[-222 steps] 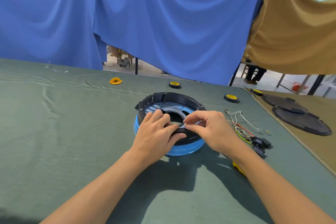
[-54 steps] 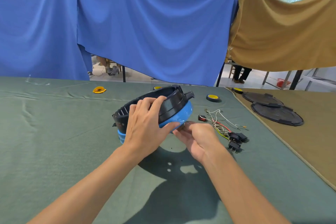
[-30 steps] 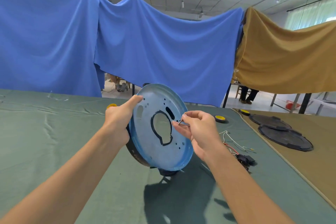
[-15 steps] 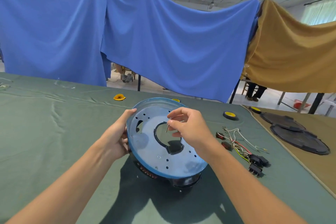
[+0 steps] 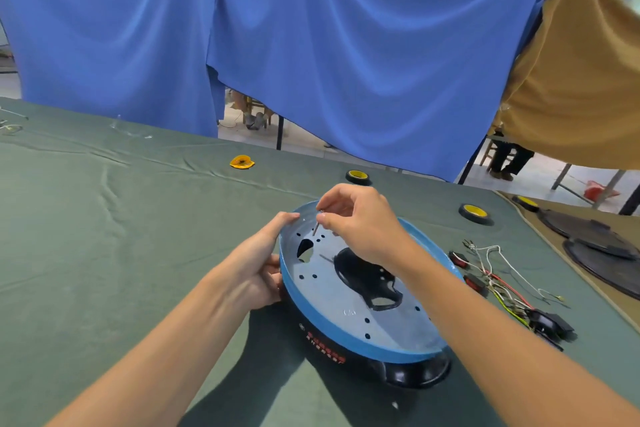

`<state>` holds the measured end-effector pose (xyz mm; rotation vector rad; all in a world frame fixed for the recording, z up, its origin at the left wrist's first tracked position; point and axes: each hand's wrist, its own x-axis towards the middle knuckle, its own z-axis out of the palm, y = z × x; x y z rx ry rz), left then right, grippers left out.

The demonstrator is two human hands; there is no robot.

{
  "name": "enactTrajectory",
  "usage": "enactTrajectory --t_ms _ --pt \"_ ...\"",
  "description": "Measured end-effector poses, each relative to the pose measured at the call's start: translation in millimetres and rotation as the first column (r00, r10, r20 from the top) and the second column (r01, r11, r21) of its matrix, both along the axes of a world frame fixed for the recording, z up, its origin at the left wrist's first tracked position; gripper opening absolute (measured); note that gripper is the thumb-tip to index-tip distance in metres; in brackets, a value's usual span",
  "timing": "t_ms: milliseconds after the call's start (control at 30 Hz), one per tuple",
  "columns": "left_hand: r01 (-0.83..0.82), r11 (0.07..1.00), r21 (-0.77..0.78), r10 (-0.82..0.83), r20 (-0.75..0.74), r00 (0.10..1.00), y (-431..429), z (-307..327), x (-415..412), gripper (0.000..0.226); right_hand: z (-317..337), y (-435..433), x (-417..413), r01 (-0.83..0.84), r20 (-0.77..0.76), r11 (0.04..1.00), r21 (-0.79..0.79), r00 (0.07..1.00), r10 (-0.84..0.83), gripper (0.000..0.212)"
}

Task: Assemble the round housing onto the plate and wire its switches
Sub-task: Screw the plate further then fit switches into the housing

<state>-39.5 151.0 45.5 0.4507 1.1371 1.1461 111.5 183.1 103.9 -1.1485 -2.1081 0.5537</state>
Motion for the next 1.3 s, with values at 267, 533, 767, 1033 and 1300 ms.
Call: enactTrajectory --t_ms 267,533,767,1033,1300 --pt "0.111 0.984 0.14 -0.108 -0.024 0.994 8.3 -17.0 -0.5 0.069 -12.6 23.5 -10.2 -0.027 0.091 0.997 0.073 0.996 0.02 0.008" --pt "0.136 0.977 0.163 -0.131 -0.039 0.991 9.0 -18.1 -2.7 0.065 -14.8 29.6 -14.5 -0.074 0.147 0.989 0.128 0.988 0.055 0.005" --pt "0.126 0.978 0.169 -0.122 -0.033 0.992 9.3 -21.3 -3.0 0.065 -15.4 26.3 -12.5 -0.113 0.196 0.98 0.165 0.977 0.08 0.007" --pt "0.117 0.973 0.197 -0.112 -0.034 0.993 9.8 -23.6 -1.6 0.075 -10.3 25.2 -14.1 -0.197 0.297 0.959 0.206 0.946 0.13 0.018" --pt "0.096 0.982 0.161 -0.096 -0.006 0.995 10.9 -22.1 0.0 0.064 -12.0 28.4 -18.7 -0.22 0.413 0.96 0.174 0.901 0.132 0.014"
